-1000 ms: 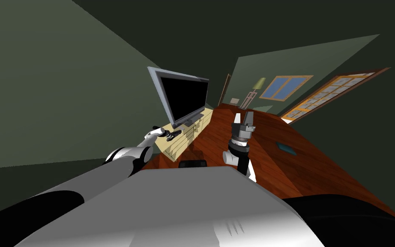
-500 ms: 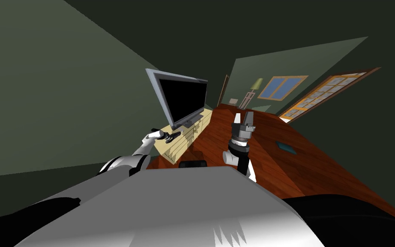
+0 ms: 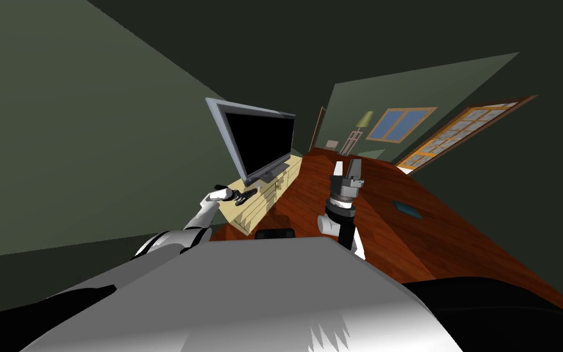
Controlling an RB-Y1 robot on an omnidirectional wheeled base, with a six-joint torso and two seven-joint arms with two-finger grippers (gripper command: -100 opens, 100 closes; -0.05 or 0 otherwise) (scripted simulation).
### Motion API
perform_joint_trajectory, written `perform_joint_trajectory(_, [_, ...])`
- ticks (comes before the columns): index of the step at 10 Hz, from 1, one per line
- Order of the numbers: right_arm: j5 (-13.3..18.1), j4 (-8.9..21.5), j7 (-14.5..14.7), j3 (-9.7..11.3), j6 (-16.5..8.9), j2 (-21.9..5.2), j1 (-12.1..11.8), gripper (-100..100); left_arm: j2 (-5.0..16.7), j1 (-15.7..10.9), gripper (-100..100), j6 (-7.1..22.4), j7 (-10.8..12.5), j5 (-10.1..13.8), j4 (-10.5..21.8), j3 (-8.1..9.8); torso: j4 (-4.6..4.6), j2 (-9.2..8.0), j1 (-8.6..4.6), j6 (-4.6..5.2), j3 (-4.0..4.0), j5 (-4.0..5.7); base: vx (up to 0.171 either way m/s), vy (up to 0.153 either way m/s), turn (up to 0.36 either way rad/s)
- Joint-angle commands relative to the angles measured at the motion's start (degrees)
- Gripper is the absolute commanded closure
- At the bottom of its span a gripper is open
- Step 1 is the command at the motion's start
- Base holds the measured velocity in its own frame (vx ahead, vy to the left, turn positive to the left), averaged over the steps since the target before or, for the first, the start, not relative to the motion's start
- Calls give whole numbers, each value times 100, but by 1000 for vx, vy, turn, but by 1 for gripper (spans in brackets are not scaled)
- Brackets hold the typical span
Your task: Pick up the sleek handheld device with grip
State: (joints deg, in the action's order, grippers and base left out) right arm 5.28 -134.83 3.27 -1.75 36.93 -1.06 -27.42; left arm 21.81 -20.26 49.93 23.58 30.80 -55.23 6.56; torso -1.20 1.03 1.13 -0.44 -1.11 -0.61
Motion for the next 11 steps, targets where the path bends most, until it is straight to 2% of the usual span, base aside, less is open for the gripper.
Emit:
perform_joint_trajectory(1, [0, 0, 0, 0, 0, 0, 0, 0, -11, 151, 100, 40, 73, -47, -286, -16, 0, 0, 0, 0, 0, 0, 28, 13, 5])
perform_joint_trajectory(2, [0, 0, 0, 0, 0, 0, 0, 0, -11, 151, 100, 40, 73, -47, -436, -16, 0, 3, 5, -2, -2, 0, 6, 2, 17])
perform_joint_trajectory(3, [0, 0, 0, 0, 0, 0, 0, 0, -32, 446, 100, 273, 361, -171, -643, -74, 5, -3, 0, 0, 3, 2, 43, 19, -64])
perform_joint_trajectory(4, [0, 0, 0, 0, 0, 0, 0, 0, -32, 597, 100, 273, 369, -171, -812, -74, -1, 1, 6, -3, -1, 0, 65, 33, -37])
perform_joint_trajectory(6, [0, 0, 0, 0, 0, 0, 0, 0, -32, 640, 100, 273, 369, -171, -1212, -74, -15, 6, 16, -10, -11, -9, 11, 4, 12])
perform_joint_trajectory(7, [0, 0, 0, 0, 0, 0, 0, 0, -52, 943, 100, 505, 666, -294, -1449, -132, -8, -3, 9, -8, -3, -4, 32, 13, -59])
perform_joint_trajectory(8, [0, 0, 0, 0, 0, 0, 0, 0, -52, 1129, 100, 505, 666, -294, -1702, -132, -14, -3, 14, -12, -6, -8, 49, 22, -28])
perform_joint_trajectory(10, [0, 0, 0, 0, 0, 0, 0, 0, -52, 1129, 100, 505, 666, -294, -2058, -132, -5, 1, 13, -8, -3, -2, 16, 9, 5])
perform_joint_trajectory(11, [0, 0, 0, 0, 0, 0, 0, 0, -73, 1455, 100, 738, 962, -417, -2301, -190, 1, -6, 6, -7, 3, 2, 43, 25, -60])
